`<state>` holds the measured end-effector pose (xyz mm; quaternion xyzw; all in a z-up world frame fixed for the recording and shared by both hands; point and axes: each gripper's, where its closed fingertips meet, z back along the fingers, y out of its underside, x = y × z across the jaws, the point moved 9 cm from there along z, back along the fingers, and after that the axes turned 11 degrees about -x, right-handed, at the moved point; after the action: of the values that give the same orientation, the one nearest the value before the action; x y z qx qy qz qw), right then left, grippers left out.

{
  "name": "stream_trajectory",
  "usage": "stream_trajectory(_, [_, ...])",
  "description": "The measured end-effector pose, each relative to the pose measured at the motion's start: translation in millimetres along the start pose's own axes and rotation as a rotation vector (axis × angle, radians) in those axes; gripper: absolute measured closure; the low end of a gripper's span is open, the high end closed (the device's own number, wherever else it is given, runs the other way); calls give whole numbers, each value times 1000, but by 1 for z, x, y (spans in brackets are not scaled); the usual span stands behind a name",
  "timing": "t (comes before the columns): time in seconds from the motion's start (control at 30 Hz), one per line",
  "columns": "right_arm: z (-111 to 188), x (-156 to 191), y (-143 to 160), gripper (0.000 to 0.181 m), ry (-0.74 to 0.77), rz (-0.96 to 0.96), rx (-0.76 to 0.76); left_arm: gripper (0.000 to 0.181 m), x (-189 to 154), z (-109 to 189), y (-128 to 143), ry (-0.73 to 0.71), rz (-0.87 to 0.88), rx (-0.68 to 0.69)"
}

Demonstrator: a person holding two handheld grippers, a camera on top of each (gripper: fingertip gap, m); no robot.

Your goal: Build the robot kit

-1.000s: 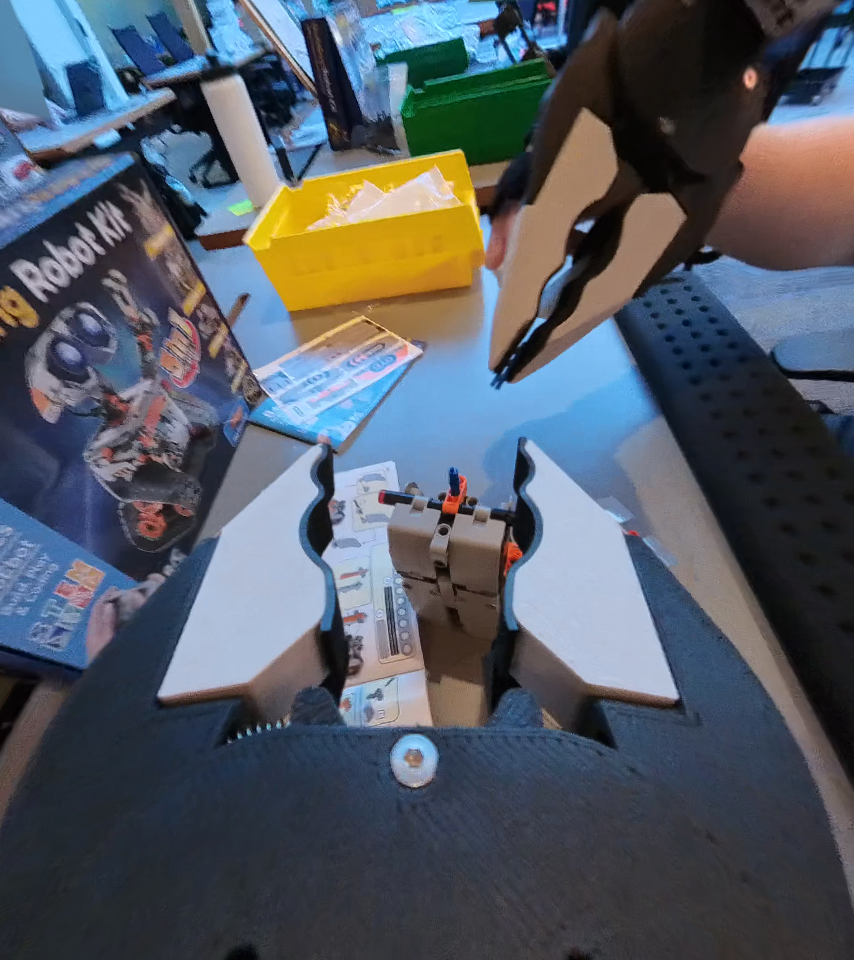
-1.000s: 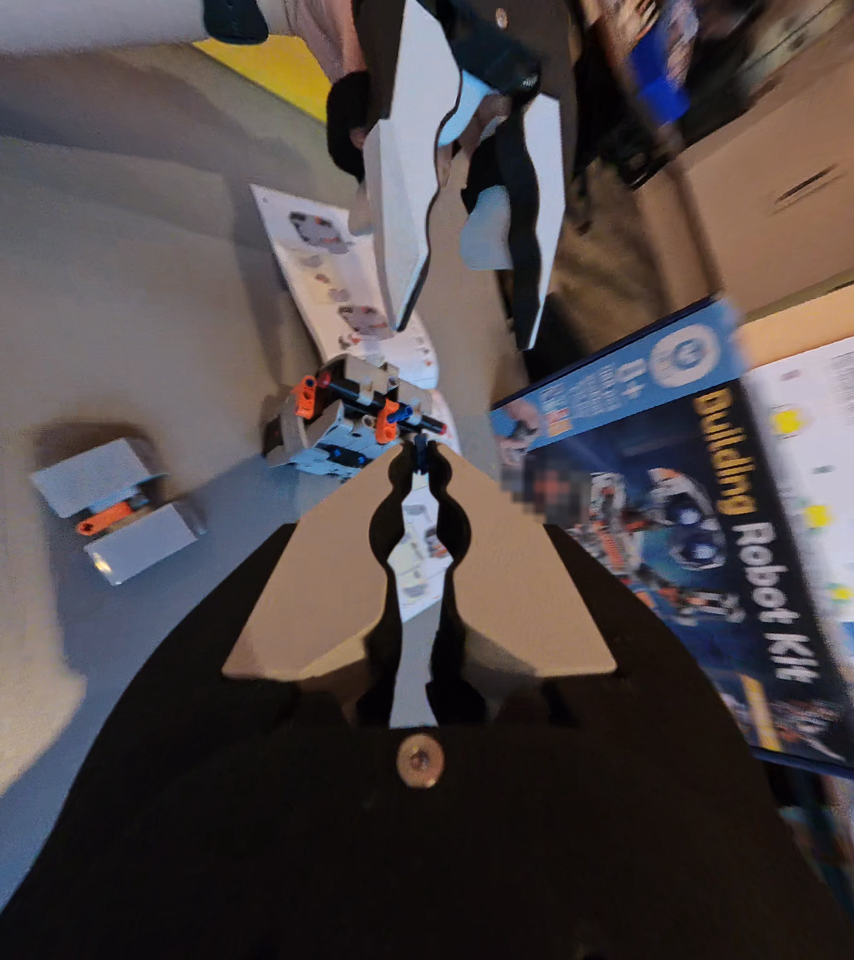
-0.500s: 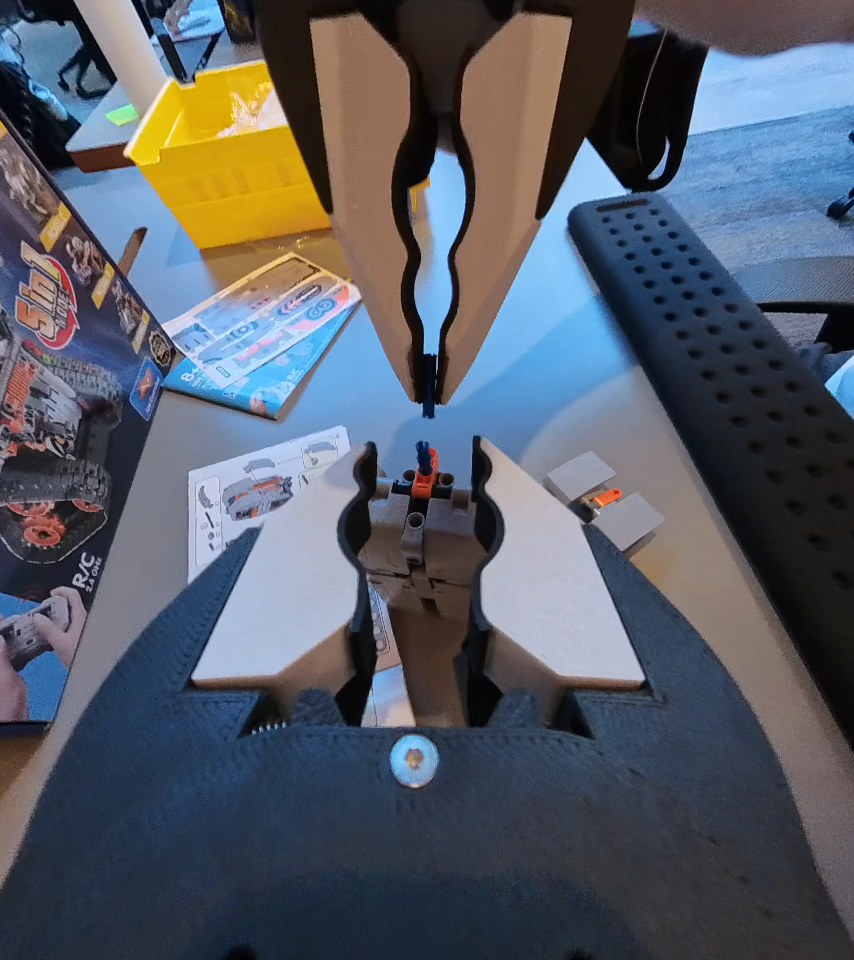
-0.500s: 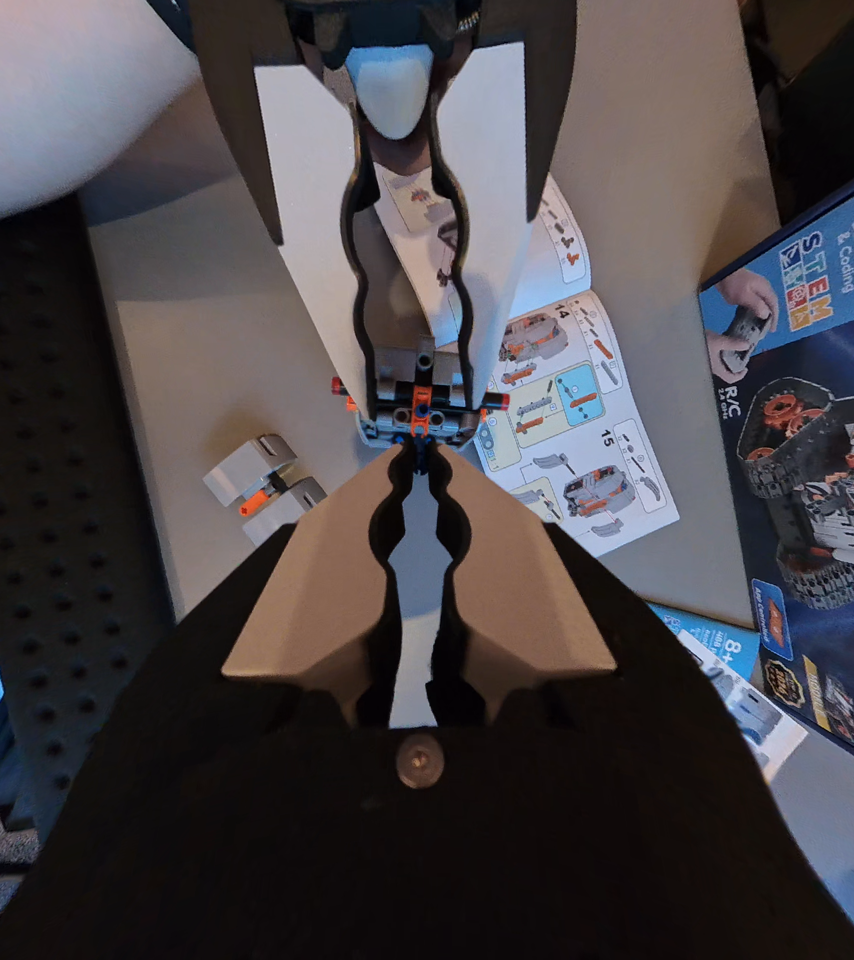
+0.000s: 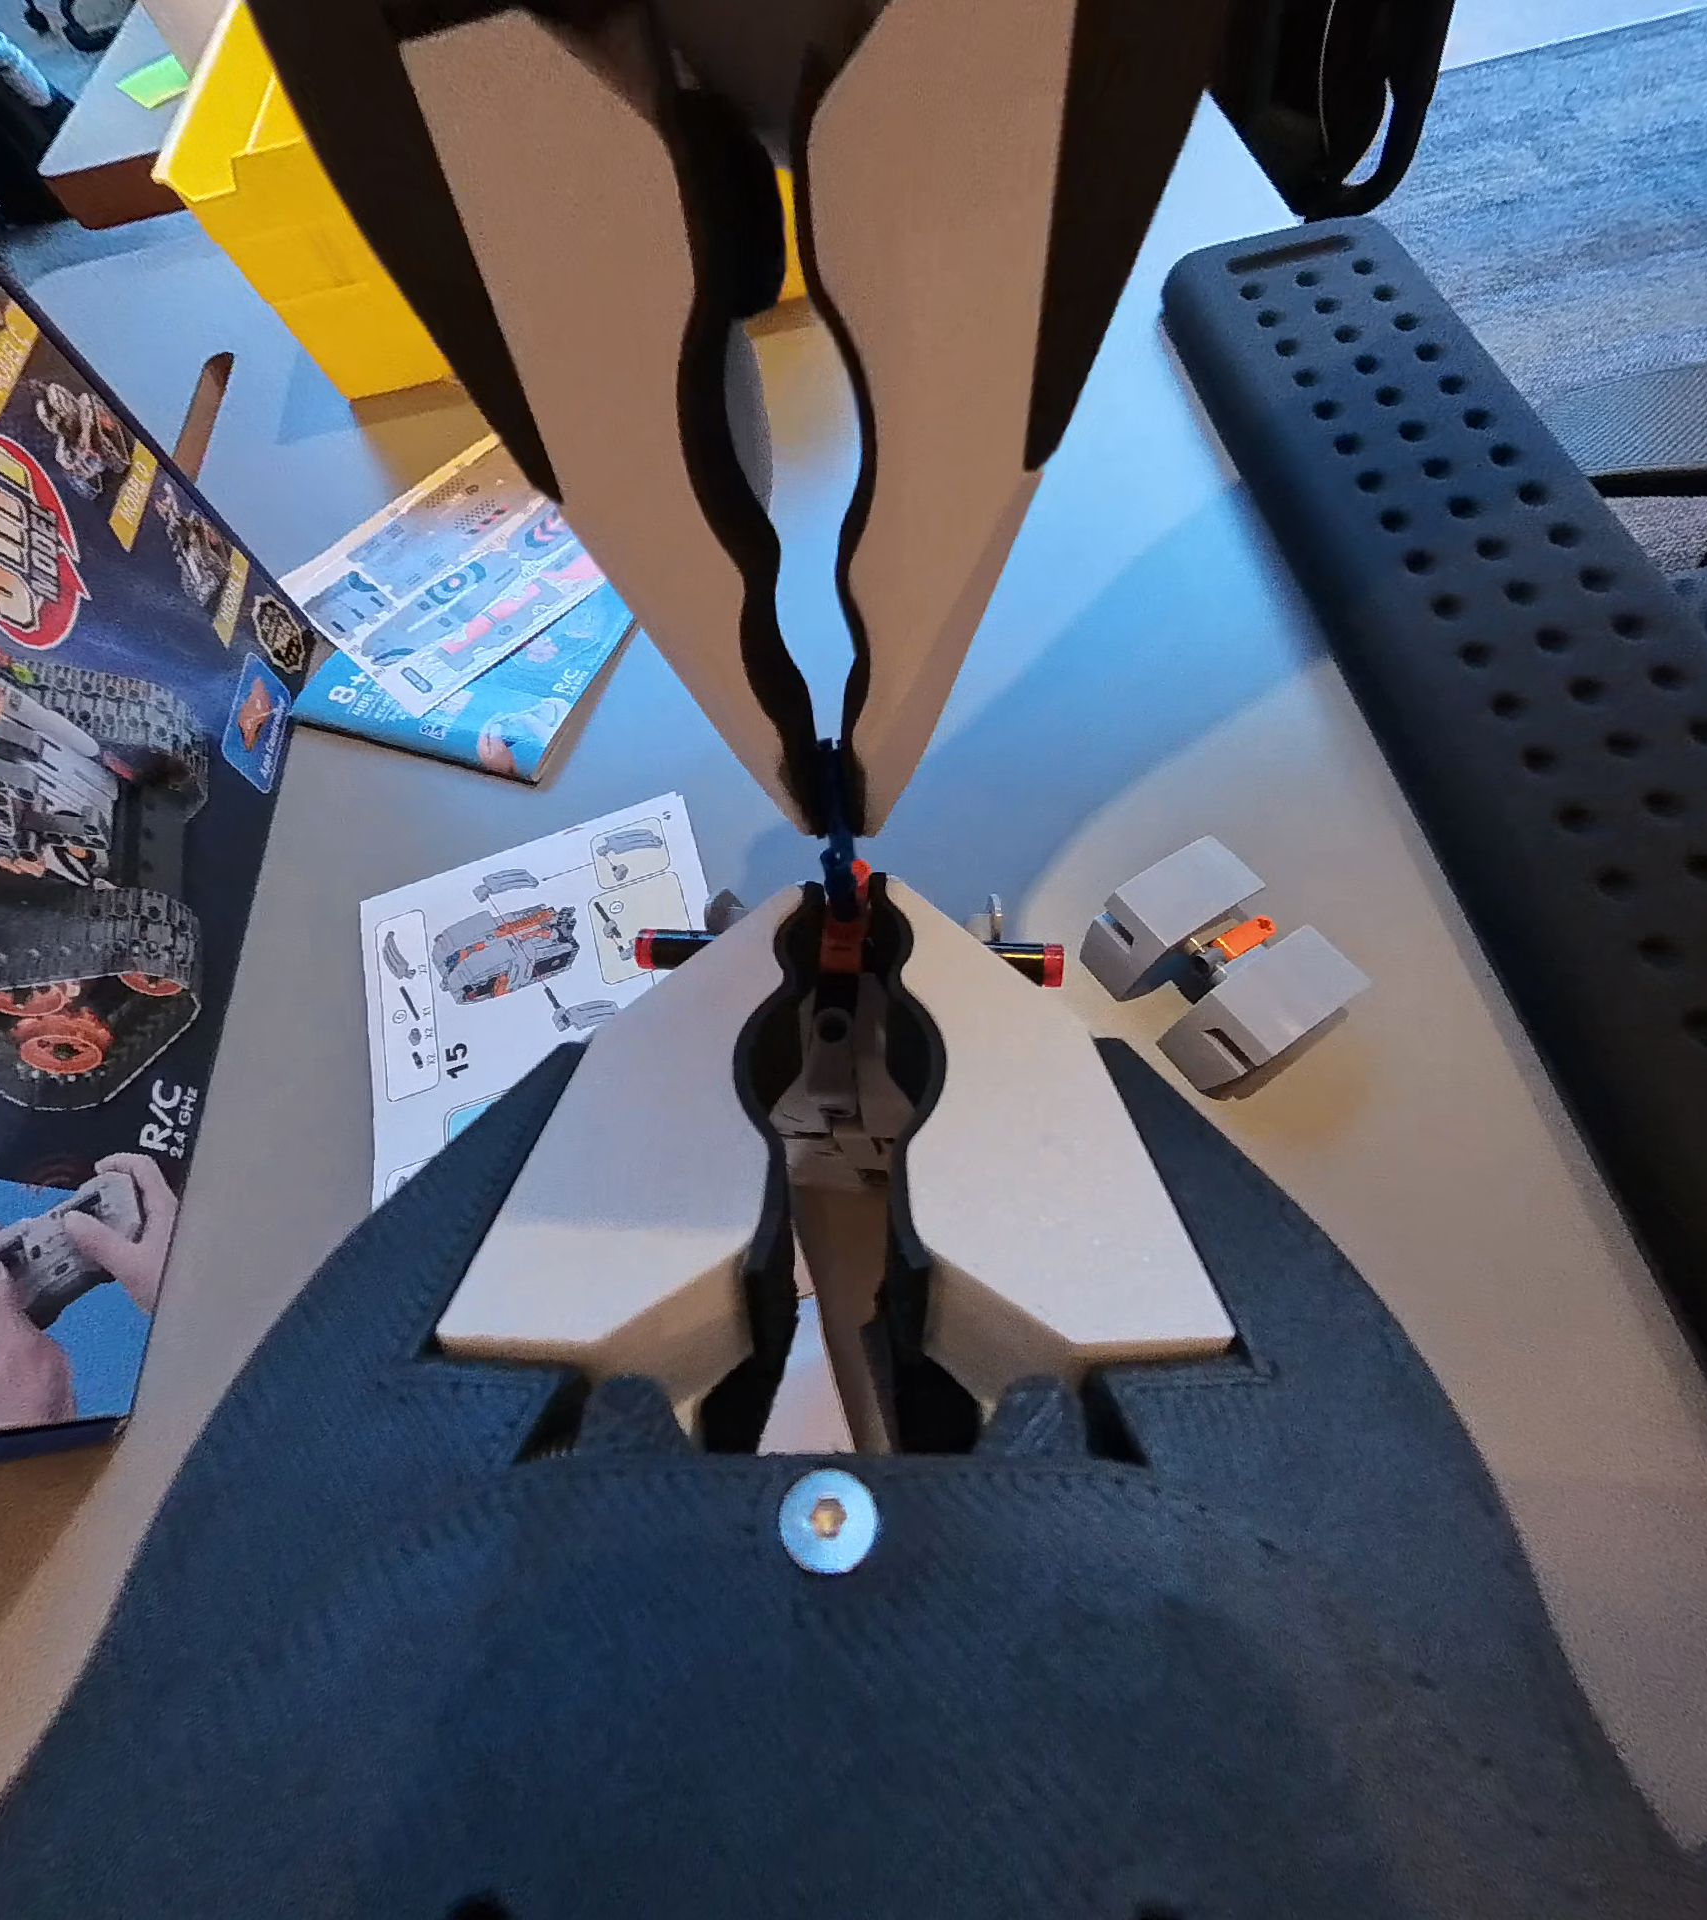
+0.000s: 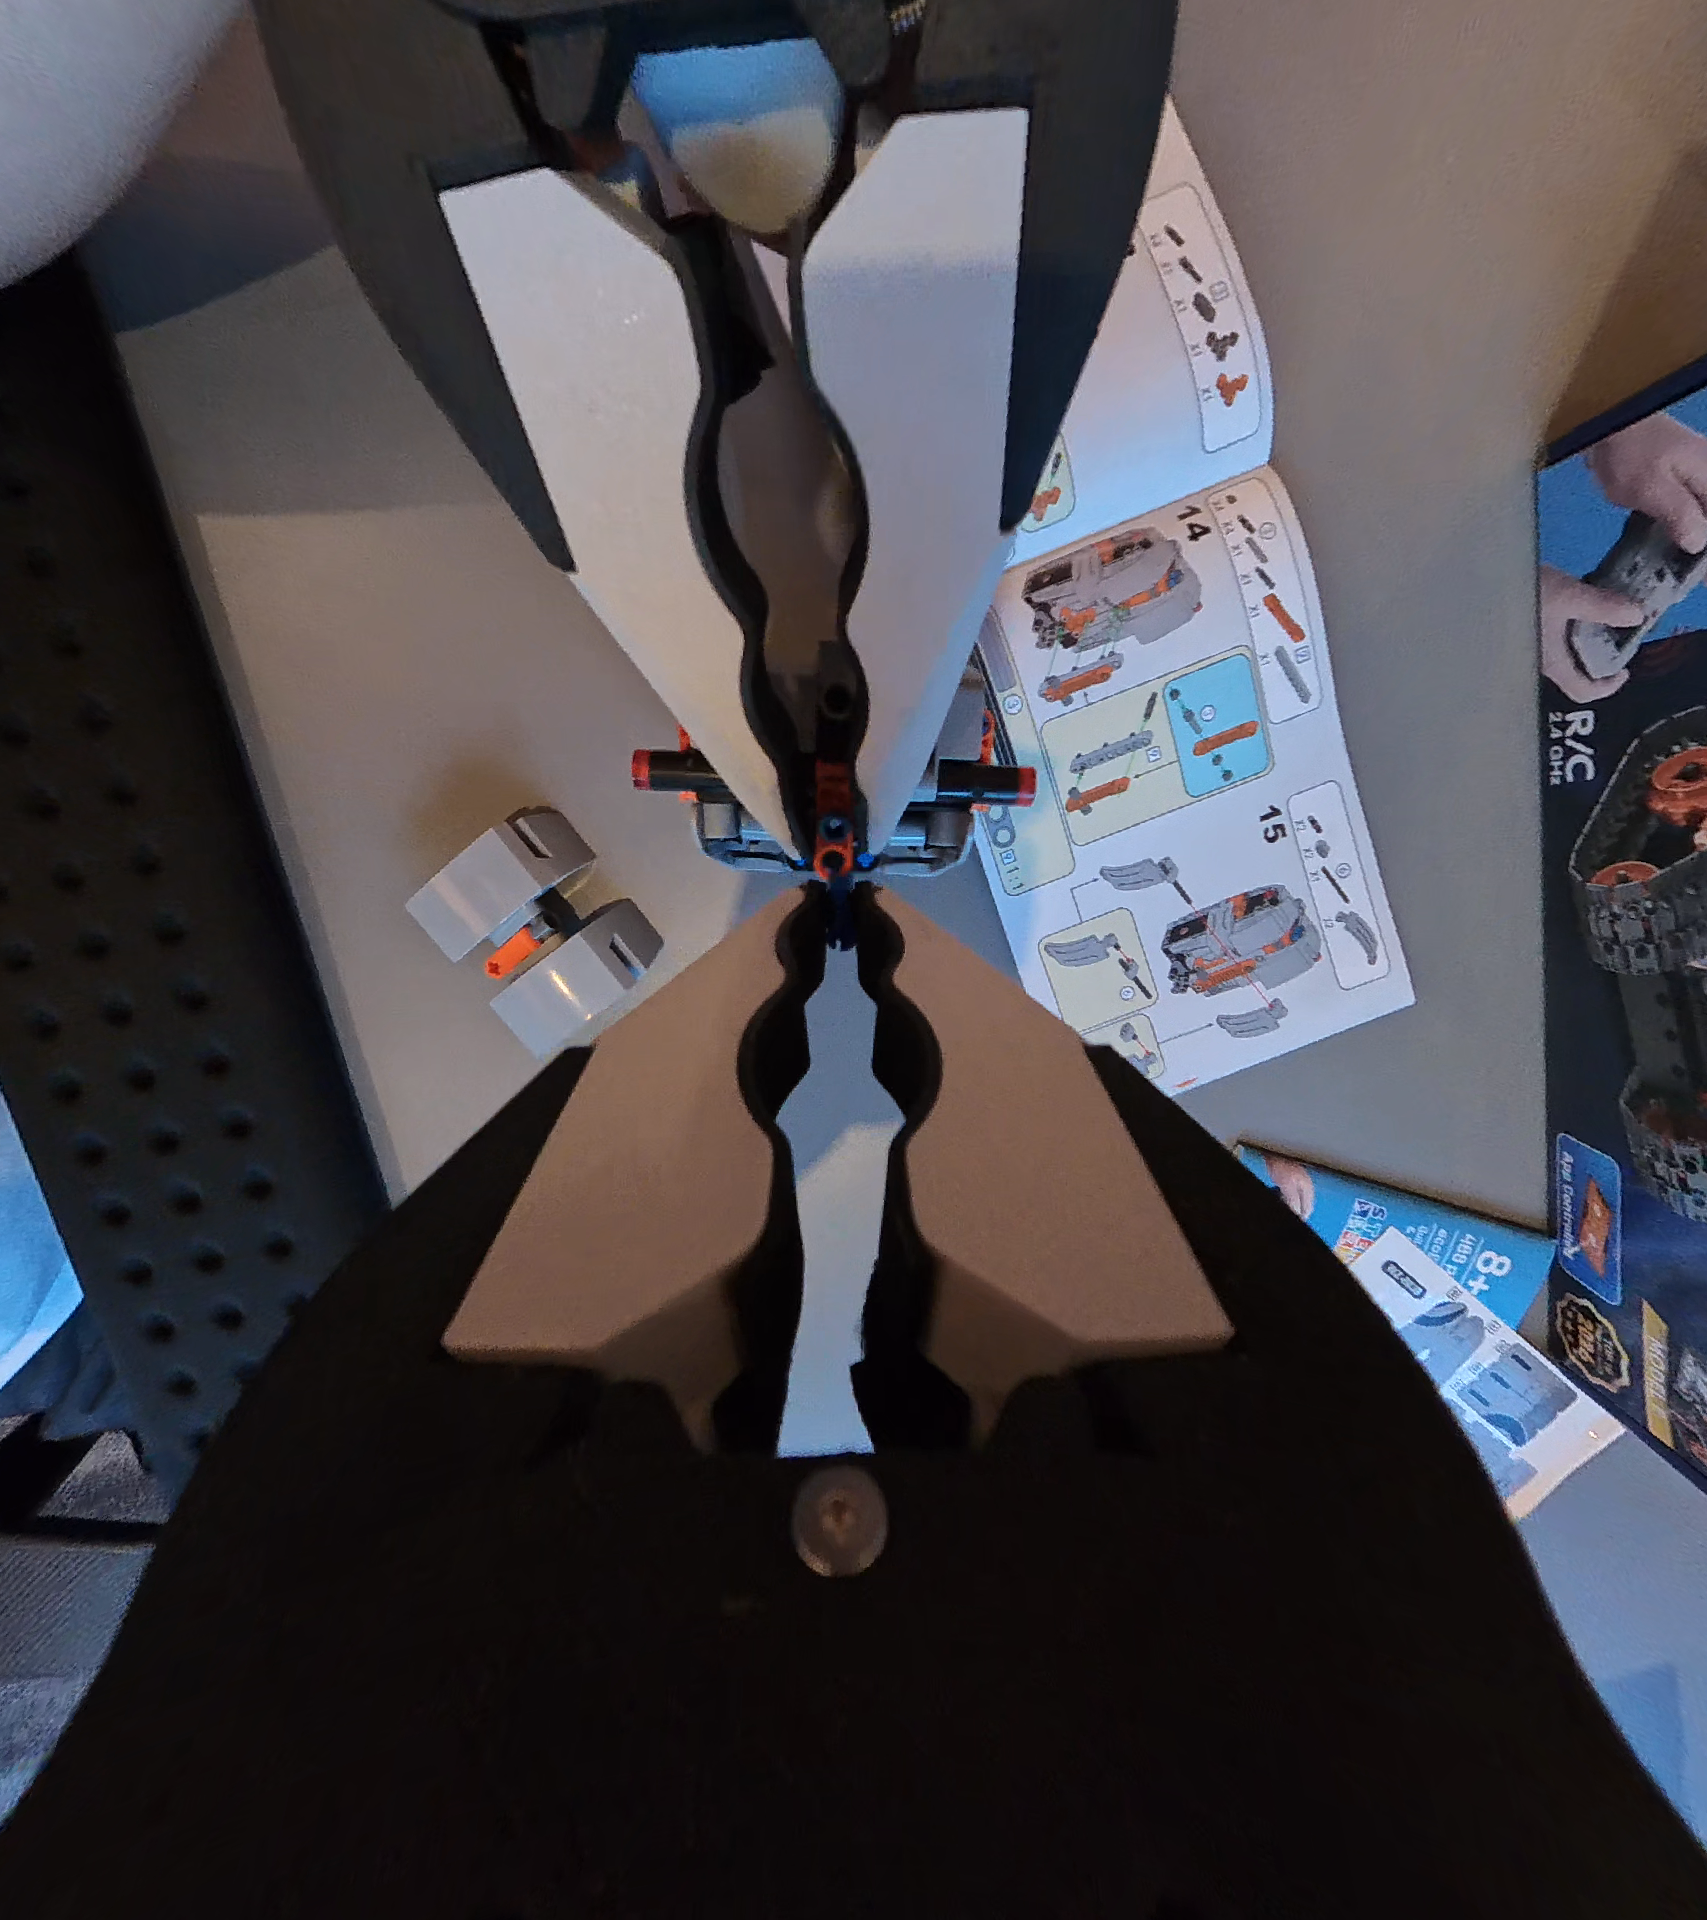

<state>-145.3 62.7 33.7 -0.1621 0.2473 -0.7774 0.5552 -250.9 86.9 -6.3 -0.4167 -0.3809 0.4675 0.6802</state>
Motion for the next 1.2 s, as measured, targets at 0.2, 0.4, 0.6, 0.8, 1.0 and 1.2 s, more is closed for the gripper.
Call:
stream_trajectory(0.2, [0, 0, -7, 179, -16, 9, 17, 175, 1, 0, 1, 6, 8, -14])
stream_trajectory(0.4, [-5, 2, -9, 178, -2, 59, 80, 175, -1, -1, 0, 1, -12, -4])
stream_trajectory(0.6, [-7, 4, -15, 178, 3, 116, 161, 176, 0, -1, -1, 8, -25, 16])
stream_trajectory(0.8, [-10, 0, -22, 178, -49, 104, 230, 176, 1, 1, 1, 25, -22, -4])
stream_trajectory(1.0, [-11, -2, -22, 178, -52, 57, 195, 176, 3, 0, 3, 39, 5, -41])
stream_trajectory(1.2, [-8, -2, -15, 178, -45, 51, 127, 176, 4, 0, 5, 44, 15, -59])
